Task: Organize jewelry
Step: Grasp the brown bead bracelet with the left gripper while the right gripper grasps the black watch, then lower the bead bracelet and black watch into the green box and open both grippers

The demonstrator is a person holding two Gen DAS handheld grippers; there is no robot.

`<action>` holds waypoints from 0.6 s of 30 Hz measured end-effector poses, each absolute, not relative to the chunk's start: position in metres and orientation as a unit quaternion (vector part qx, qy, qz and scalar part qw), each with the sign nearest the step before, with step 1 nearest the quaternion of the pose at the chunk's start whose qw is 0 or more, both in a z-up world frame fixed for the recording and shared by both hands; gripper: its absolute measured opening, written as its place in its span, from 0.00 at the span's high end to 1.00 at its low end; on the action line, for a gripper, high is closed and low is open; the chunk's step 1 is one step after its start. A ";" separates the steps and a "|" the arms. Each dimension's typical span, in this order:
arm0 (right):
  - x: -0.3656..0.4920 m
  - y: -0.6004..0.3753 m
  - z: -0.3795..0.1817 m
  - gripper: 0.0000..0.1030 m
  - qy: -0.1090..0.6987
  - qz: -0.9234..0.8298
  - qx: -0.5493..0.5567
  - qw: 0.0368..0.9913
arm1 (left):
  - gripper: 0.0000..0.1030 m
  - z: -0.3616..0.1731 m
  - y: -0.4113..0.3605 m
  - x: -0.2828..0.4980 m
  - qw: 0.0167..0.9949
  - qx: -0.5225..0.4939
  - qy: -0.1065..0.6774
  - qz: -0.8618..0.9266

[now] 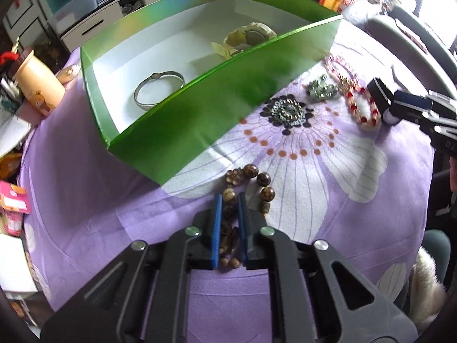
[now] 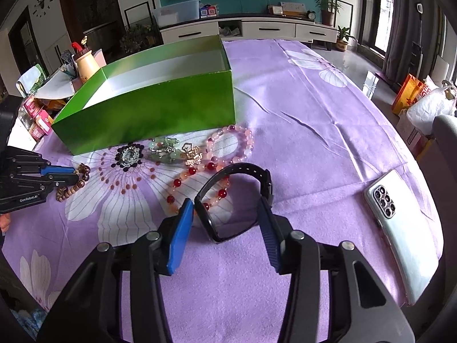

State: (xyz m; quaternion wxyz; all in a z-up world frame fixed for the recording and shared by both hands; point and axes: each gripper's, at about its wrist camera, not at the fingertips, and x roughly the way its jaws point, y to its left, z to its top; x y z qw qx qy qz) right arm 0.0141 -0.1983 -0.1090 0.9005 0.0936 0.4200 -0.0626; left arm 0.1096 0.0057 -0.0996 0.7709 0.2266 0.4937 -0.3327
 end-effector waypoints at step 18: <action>0.021 -0.179 -0.122 0.93 0.453 -0.027 0.037 0.890 | 0.90 -0.063 0.009 0.105 0.785 0.156 0.475 -0.366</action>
